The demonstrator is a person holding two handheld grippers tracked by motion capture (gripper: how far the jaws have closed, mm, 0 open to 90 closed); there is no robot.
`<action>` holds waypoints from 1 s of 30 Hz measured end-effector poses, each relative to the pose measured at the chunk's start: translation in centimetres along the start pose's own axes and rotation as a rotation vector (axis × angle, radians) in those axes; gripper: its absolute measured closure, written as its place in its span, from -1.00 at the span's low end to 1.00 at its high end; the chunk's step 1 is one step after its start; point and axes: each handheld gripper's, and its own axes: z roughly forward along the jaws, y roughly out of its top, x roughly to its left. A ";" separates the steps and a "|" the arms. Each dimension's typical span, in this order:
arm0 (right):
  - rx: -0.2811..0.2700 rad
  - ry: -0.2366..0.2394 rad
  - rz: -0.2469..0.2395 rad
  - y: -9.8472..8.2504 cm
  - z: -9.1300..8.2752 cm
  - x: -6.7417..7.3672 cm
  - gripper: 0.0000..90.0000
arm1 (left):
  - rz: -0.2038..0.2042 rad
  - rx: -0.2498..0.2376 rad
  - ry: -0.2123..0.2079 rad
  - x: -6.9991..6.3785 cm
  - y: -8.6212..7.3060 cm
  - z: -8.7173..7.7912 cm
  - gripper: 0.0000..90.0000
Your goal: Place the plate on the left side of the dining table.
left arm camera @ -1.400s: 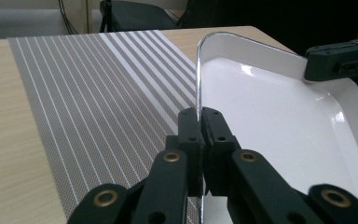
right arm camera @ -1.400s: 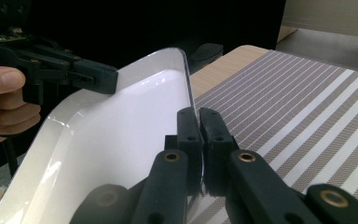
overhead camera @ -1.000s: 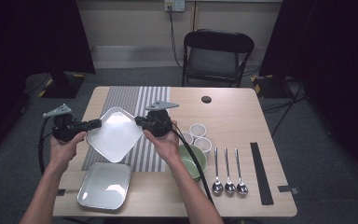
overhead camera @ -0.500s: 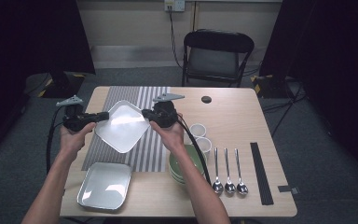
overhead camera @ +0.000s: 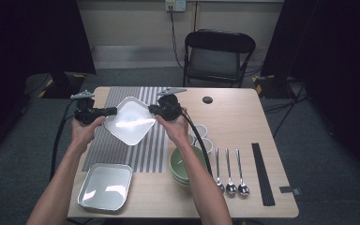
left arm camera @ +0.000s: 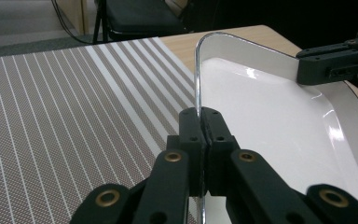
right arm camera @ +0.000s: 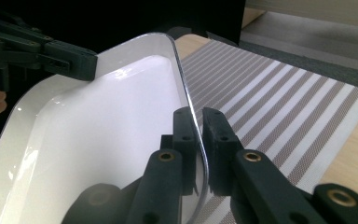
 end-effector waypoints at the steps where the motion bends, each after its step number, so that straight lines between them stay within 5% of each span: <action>1: 0.007 0.008 0.003 -0.2 0.1 -0.2 0.89 | -0.011 0.002 -0.006 0.2 -0.2 0.1 0.97; 13: 0.075 0.014 0.025 -1.1 1.5 -1.0 0.80 | -0.065 0.013 -0.026 1.1 -2.3 1.6 0.97; 15: 0.065 0.008 0.042 -1.1 1.5 -1.2 0.67 | -0.047 0.048 0.024 1.1 -2.5 2.1 0.97; 21: 0.065 -0.046 0.041 -0.9 0.9 -1.7 0.39 | -0.092 0.075 0.060 1.4 -3.6 3.7 0.97; 30: 0.034 -0.086 0.031 -0.6 -2.5 -2.6 0.13 | -0.149 0.084 0.119 2.0 -4.2 4.7 0.97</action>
